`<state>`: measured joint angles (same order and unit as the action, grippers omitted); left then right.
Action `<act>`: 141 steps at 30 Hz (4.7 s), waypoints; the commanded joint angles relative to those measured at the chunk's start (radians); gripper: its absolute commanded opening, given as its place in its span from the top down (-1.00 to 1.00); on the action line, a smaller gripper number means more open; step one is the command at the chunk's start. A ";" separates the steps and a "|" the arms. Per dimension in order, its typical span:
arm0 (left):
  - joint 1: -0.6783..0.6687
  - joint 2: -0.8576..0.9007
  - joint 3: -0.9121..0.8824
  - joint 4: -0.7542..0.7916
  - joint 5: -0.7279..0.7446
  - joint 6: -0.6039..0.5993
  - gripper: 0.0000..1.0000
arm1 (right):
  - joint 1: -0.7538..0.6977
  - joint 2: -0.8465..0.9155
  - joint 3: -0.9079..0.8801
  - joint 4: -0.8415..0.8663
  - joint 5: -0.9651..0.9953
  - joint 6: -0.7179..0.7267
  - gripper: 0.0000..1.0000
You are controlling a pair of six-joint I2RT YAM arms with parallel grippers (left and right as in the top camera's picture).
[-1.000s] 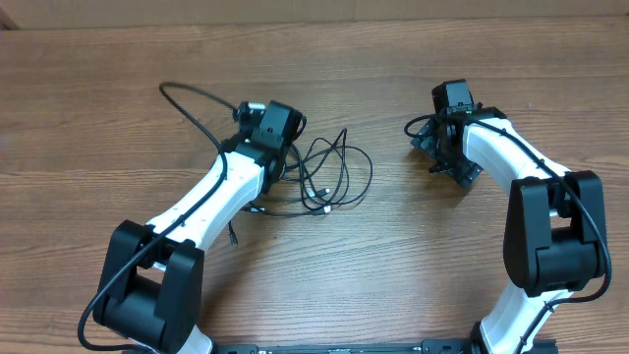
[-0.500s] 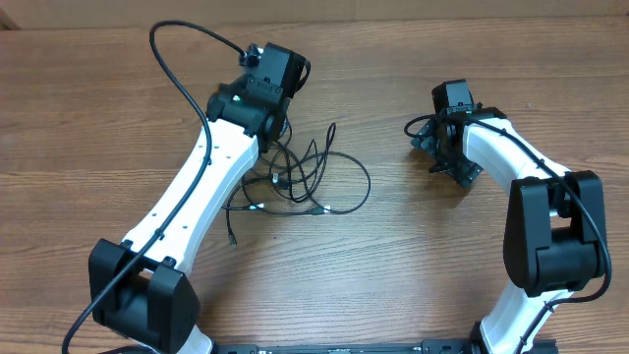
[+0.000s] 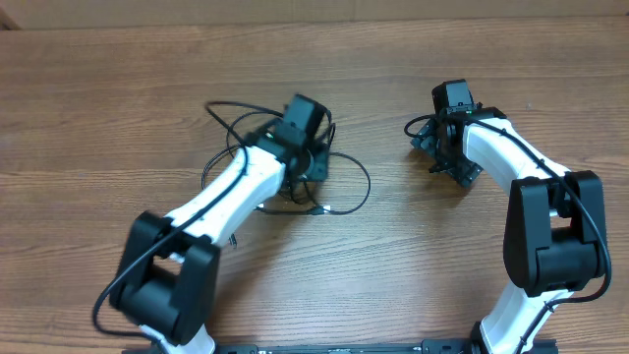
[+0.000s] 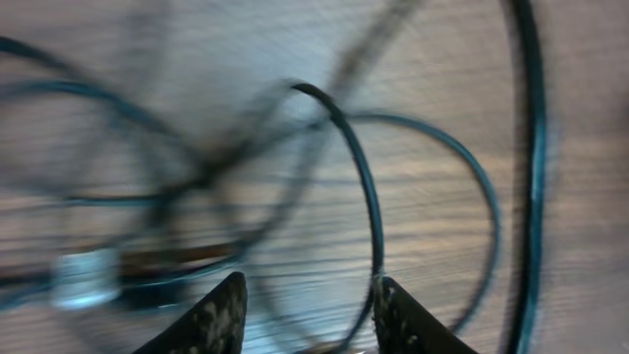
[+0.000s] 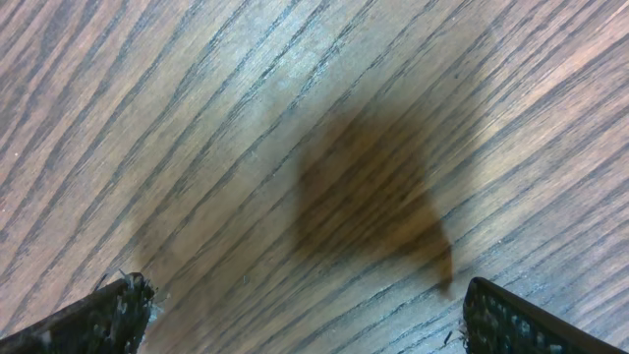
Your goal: Untangle cables
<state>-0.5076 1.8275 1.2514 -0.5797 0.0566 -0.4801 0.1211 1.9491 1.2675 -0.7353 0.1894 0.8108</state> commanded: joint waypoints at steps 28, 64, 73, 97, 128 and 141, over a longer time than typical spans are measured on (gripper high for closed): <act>-0.171 0.231 0.042 -0.051 0.010 0.065 -0.38 | -0.001 -0.011 -0.005 0.002 0.005 0.004 -1.00; -0.174 0.232 0.005 0.001 -0.172 0.027 0.72 | -0.001 -0.011 -0.005 0.002 0.005 0.004 -1.00; -0.174 0.232 0.005 0.002 -0.161 0.028 0.91 | -0.001 -0.011 -0.005 0.002 0.005 0.004 -1.00; -0.161 0.200 0.171 -0.114 -0.166 0.234 0.41 | -0.001 -0.011 -0.005 0.002 0.005 0.004 -1.00; -0.161 0.200 0.171 -0.101 -0.156 0.233 0.91 | -0.001 -0.011 -0.005 0.002 0.005 0.004 -1.00; -0.161 0.200 0.171 -0.108 -0.157 0.233 0.92 | -0.001 -0.011 -0.005 0.002 0.005 0.004 -1.00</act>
<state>-0.6716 2.0151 1.4097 -0.6849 -0.1013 -0.2546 0.1211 1.9491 1.2675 -0.7353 0.1871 0.8112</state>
